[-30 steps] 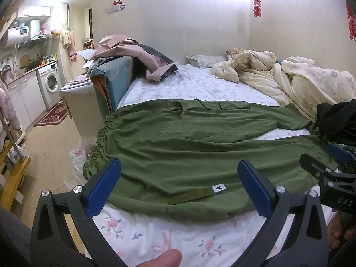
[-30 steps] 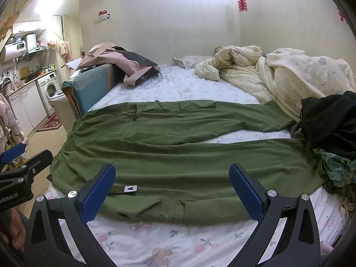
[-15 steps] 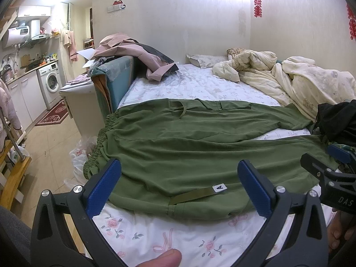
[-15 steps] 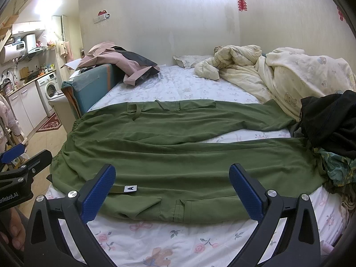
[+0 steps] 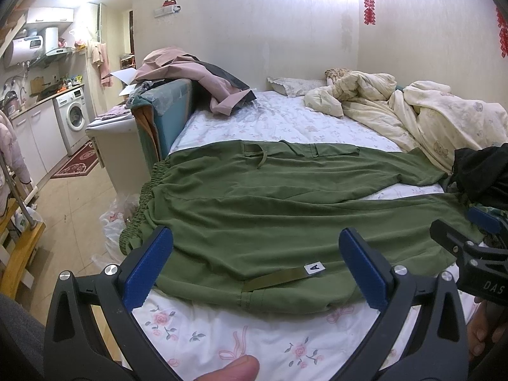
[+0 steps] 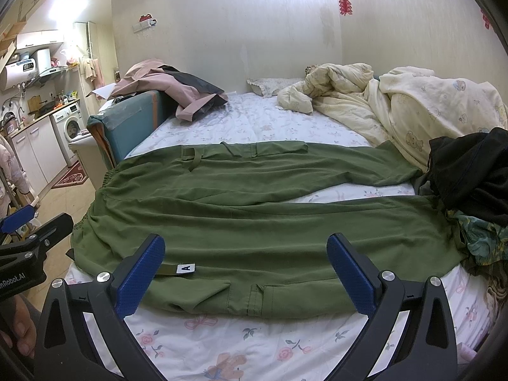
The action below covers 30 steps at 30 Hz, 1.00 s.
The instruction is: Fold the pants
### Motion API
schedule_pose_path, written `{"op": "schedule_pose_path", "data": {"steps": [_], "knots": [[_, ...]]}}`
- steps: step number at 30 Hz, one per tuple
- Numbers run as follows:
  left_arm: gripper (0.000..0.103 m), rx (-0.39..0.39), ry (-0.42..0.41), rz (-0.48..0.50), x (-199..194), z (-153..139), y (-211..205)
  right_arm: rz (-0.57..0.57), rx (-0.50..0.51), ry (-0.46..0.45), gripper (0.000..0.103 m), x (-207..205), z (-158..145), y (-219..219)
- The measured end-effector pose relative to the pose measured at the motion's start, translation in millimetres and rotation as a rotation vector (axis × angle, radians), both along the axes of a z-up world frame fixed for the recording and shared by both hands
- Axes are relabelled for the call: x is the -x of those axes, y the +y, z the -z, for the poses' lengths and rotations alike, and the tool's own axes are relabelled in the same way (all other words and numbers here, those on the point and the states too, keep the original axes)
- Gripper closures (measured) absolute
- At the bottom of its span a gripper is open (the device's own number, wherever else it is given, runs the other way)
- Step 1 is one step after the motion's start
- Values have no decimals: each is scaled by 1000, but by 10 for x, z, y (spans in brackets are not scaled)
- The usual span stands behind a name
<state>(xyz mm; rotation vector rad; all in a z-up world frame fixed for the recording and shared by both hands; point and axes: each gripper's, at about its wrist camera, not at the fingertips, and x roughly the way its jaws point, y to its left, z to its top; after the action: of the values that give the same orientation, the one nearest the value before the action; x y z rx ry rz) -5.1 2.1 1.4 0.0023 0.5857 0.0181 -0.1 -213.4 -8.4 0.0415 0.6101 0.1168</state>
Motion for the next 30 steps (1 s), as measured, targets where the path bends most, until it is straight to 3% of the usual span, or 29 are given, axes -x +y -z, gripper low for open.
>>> {"op": "schedule_pose_path", "data": {"steps": [23, 26, 28, 30], "knots": [[0, -2, 0, 0, 1, -6, 10, 11, 27, -20, 0, 3, -2, -1], [0, 6, 20, -17, 2, -1, 62, 1, -48, 76, 0, -77, 110, -117], [0, 15, 42, -39, -7, 19, 109, 8, -200, 273, 0, -216, 383, -340], [0, 25, 83, -58, -44, 51, 150, 35, -363, 413, 0, -286, 684, -536]]}}
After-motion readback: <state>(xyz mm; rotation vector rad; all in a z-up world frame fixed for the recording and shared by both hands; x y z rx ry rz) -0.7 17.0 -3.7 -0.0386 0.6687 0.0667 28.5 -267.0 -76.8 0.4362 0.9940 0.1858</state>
